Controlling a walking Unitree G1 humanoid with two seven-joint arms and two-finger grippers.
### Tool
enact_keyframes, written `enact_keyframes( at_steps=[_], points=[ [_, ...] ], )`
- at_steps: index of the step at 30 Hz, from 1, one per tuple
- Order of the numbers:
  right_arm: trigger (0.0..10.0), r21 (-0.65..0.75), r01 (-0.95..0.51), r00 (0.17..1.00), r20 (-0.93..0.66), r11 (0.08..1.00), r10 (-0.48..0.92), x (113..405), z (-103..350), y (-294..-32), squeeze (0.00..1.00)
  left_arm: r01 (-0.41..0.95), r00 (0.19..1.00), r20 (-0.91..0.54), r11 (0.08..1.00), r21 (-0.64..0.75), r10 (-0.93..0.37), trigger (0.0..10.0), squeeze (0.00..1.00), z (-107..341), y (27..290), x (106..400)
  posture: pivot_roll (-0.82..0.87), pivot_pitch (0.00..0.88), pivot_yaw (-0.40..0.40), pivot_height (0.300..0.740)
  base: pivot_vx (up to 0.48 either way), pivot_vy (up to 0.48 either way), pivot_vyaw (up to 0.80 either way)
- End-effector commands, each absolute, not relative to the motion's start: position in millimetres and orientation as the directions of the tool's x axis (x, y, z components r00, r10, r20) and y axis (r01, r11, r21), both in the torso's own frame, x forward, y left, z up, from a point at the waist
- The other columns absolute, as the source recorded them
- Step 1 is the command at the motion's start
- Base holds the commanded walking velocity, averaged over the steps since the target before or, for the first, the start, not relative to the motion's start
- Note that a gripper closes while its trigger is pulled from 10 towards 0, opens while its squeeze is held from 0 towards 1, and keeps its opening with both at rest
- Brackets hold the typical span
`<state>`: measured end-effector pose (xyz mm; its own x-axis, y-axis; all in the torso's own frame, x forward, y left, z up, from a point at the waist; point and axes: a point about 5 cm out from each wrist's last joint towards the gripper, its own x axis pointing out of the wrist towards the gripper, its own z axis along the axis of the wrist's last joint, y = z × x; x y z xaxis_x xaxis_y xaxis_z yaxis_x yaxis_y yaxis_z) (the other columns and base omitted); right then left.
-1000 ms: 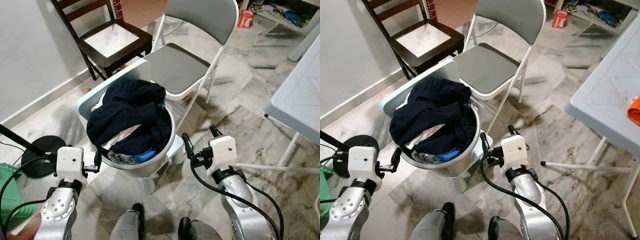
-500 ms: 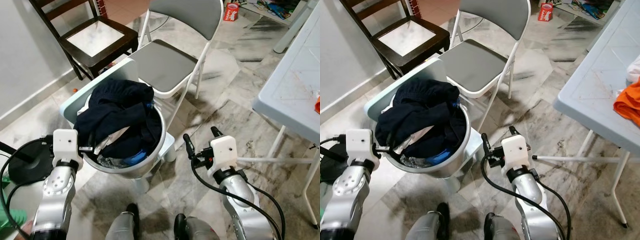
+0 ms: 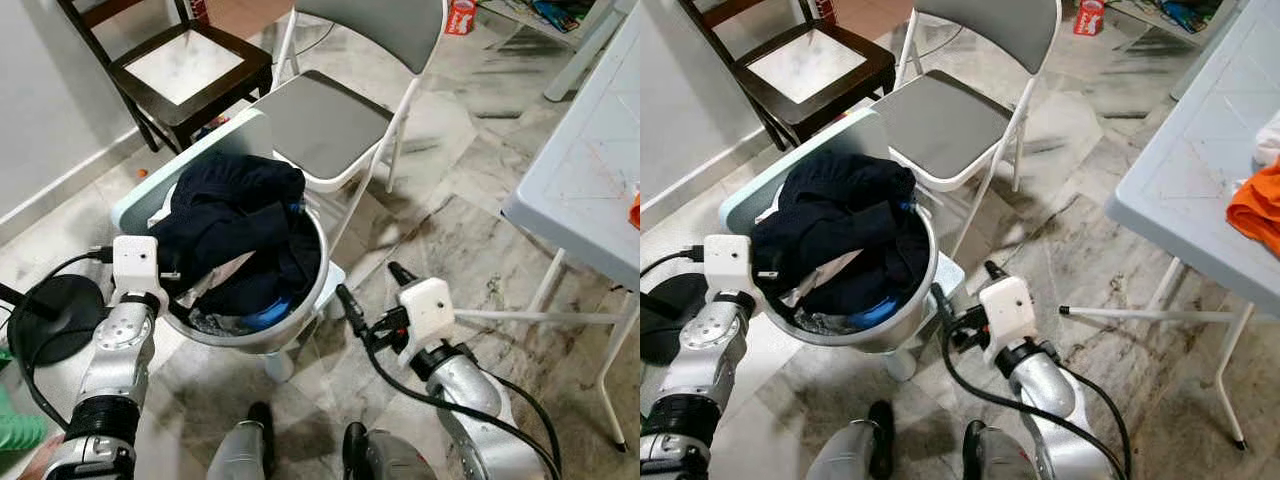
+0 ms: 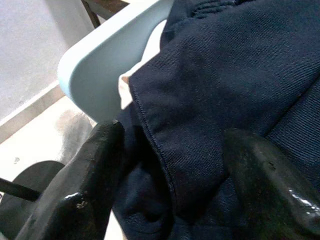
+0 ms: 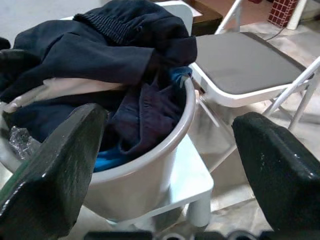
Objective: Hang hanger
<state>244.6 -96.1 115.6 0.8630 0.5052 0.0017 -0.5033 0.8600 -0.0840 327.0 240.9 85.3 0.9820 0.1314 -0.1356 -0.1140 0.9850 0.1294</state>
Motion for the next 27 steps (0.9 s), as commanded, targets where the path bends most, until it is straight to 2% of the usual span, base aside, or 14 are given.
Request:
enact_keyframes(
  at_steps=[1,15,23,27],
  points=[
    [10.0,-0.077,-0.502,0.864,-0.011,0.861,0.503,241,114,-97,0.00,-0.110,0.978,-0.168,0.988,0.111,0.128,0.0,0.00,76,242,322,-0.04,0.329,-0.025,0.740,0.000,0.000,0.00],
    [10.0,-0.095,-0.509,0.860,-0.022,0.856,0.509,242,115,-96,0.00,0.000,0.985,-0.175,0.999,0.044,0.008,0.0,0.00,69,210,333,-0.04,0.329,-0.022,0.740,0.000,0.000,0.00],
    [10.0,-0.099,-0.507,0.861,-0.025,0.856,0.507,243,114,-95,0.00,0.013,0.987,-0.161,0.999,0.044,-0.006,0.0,0.00,69,203,333,-0.03,0.327,-0.017,0.740,0.000,0.000,0.00],
    [10.0,-0.110,-0.504,0.863,-0.026,0.856,0.505,245,113,-95,0.00,0.115,0.980,-0.165,0.993,0.029,-0.109,0.0,0.00,61,180,324,-0.03,0.326,-0.014,0.740,0.000,0.000,0.00]
  ],
)
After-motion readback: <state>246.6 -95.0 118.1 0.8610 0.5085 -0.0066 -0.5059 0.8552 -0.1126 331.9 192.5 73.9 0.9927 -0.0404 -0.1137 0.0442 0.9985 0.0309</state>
